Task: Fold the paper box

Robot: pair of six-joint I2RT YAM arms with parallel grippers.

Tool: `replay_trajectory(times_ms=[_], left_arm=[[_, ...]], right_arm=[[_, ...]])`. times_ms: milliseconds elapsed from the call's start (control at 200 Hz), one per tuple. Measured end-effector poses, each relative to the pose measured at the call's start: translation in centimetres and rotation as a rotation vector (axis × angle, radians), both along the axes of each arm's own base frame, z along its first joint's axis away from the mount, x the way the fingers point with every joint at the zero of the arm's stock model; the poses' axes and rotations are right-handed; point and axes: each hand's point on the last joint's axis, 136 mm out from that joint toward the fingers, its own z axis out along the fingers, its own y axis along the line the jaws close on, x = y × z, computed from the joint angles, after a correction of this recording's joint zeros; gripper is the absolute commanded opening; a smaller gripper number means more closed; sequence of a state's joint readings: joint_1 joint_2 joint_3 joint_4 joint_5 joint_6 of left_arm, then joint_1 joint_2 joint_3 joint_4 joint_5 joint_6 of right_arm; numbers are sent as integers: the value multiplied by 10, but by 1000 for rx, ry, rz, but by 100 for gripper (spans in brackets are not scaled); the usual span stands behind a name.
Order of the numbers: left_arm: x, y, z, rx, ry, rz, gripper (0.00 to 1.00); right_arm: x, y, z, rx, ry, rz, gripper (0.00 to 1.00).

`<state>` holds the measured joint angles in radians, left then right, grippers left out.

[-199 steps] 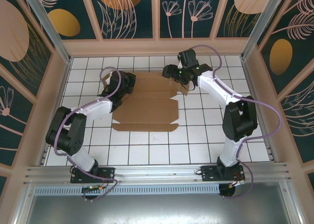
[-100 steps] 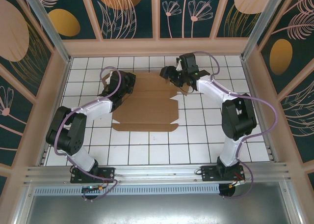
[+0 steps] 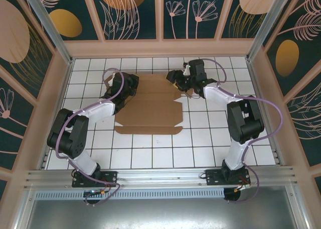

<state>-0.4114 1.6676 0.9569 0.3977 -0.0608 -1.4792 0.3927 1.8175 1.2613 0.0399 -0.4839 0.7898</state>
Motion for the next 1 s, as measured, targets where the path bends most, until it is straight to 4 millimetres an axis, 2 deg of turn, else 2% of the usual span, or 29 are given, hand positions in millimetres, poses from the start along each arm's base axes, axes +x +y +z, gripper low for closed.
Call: replay_trajectory(times_ms=[105,150,250,315,390,465,596,716,826,1001], left_arm=[[0,0,0,0,0,1,0],[0,0,0,0,0,1,0],[0,0,1,0,-1,1,0],[0,0,1,0,1,1,0],[1,0,1,1,1,1,0],[1,0,1,1,2,1,0],[1,0,1,2,4,1,0],[1,0,1,4,7,1,0],[2,-1,0,6,12,0,0],[6,-1,-1,8,7,2,0]], right_arm=[[-2,-14,2,-77,-25,-28,69],[-4,-22,9,-111,-56,-44,67],[-21,-39,21,-174,-120,-67,47],[-35,-51,22,-223,-156,-82,28],[-50,-57,11,-285,-163,-92,13],[-60,-55,-12,-351,-151,-72,0],[-79,-52,-59,-434,-90,-43,0],[-71,-60,-85,-502,-59,-81,0],[-55,-69,-97,-573,-53,-139,0],[-37,-80,-104,-642,-66,-214,0]])
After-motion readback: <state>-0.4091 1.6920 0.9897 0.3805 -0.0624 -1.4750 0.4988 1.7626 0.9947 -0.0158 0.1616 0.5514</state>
